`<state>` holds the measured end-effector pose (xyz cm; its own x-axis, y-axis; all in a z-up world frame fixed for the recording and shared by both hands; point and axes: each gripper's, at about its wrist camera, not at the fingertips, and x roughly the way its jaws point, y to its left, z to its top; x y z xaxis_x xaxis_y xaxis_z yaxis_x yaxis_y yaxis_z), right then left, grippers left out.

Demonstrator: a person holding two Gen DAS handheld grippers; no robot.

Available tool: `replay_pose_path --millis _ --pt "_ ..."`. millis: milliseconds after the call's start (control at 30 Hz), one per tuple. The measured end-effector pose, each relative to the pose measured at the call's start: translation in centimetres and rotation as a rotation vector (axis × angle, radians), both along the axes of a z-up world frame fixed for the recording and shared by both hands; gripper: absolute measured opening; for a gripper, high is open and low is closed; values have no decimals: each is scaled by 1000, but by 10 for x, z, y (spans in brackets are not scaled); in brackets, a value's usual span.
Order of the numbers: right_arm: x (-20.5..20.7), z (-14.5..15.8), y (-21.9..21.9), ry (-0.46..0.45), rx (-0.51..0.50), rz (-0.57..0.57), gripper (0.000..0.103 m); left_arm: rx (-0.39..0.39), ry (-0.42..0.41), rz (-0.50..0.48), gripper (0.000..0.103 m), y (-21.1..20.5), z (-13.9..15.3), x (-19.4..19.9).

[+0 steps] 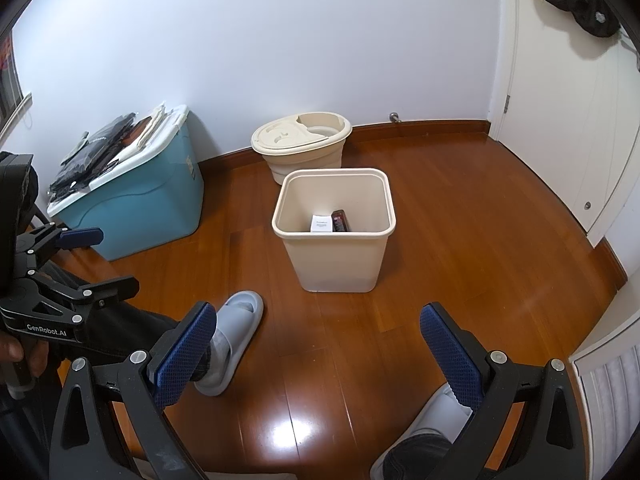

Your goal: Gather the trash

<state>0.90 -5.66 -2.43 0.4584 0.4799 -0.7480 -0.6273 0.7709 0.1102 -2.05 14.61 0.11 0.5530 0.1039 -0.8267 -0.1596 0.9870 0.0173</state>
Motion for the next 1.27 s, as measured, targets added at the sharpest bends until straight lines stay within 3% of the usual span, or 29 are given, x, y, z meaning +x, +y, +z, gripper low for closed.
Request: replay_pose_path --millis 900,1167,1267 --pt "-1 0 1 -2 -2 8 103 14 2 -5 103 -6 -1 2" --pt "0 -1 0 -4 -9 16 103 -11 -59 20 103 -5 7 -6" --pt "2 -1 -1 -5 -12 23 103 -3 -35 20 103 -9 4 -4"
